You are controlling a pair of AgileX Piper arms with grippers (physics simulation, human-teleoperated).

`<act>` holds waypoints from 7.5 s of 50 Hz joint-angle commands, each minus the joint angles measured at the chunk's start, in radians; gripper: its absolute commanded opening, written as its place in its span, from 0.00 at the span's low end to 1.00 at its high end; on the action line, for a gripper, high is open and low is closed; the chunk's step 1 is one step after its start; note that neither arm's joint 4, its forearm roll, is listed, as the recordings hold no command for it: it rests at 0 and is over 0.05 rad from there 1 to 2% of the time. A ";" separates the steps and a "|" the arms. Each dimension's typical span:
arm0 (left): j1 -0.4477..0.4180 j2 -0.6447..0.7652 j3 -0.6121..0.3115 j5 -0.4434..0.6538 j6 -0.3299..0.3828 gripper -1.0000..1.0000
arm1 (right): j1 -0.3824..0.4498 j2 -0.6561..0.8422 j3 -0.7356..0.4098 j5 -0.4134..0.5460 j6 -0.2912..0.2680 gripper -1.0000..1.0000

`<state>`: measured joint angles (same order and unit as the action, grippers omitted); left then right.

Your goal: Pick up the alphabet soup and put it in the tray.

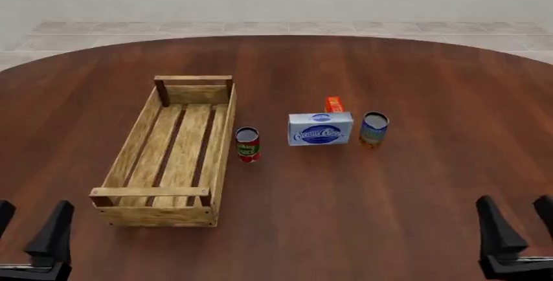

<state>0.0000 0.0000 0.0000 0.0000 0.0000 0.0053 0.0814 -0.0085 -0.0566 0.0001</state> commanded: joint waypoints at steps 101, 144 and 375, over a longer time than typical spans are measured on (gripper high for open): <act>0.000 0.000 0.000 0.000 0.000 1.00 | 0.169 1.452 -1.167 0.376 -0.037 1.00; 0.000 0.000 0.000 0.000 0.000 1.00 | 0.112 1.793 -1.310 0.311 0.021 1.00; 0.000 0.000 0.000 0.000 0.000 1.00 | 0.928 1.550 -1.398 0.269 -0.007 0.00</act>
<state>0.0000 0.0000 0.0000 0.0000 0.0000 0.8896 1.5824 -1.3688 0.2236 -0.0303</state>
